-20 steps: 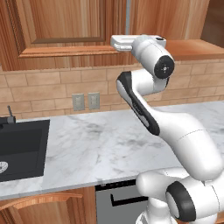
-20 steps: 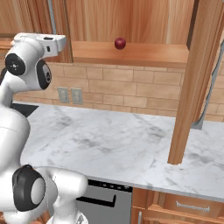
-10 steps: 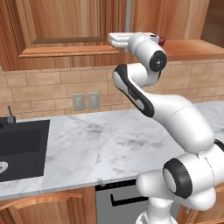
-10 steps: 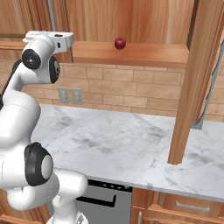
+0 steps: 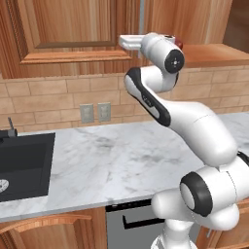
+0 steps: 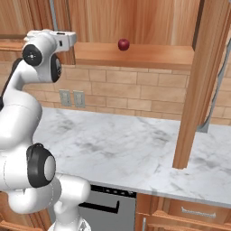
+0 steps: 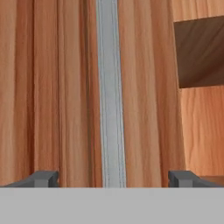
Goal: The dining table condiment station is running low on mustard. Refill the condiment station by opening the cabinet and taking the mustard from the cabinet and placing it on the dining table.
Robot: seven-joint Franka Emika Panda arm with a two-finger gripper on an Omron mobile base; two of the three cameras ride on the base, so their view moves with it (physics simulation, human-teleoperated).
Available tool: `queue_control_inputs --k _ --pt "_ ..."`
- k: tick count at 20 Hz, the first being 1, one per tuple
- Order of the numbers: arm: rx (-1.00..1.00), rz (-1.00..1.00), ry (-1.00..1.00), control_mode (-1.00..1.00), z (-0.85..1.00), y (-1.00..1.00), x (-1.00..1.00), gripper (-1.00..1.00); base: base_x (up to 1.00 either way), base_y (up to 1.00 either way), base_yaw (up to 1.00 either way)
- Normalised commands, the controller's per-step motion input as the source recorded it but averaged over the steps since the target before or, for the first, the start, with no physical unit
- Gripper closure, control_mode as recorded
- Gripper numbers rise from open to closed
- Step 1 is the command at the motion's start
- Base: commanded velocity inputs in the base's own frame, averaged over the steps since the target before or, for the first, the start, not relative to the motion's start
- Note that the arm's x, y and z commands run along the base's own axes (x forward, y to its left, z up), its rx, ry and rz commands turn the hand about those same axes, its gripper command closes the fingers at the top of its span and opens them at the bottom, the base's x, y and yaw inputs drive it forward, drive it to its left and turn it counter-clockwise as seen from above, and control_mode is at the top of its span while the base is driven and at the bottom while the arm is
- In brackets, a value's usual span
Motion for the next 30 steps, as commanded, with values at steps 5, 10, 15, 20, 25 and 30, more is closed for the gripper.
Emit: queue_control_inputs --k 5,10,15,20,25,30 --pt "-0.03 -0.02 0.11 -1.00 -0.02 0.19 0.43 1.00 0.00 0.00 0.00" --pt "-0.06 0.00 0.00 -1.00 -0.16 0.40 -0.03 1.00 0.00 0.00 0.00" --pt "-0.02 0.03 -0.01 -1.00 -0.03 0.68 -0.44 1.00 0.00 0.00 0.00" --pt "-0.01 0.07 0.00 -1.00 0.00 0.77 -0.98 1.00 0.00 0.00 0.00" --pt "0.00 0.07 0.00 -1.00 0.00 0.94 -1.00 1.00 0.00 0.00 0.00" --pt "0.00 0.04 0.00 -1.00 0.00 1.00 -1.00 1.00 0.00 0.00 0.00"
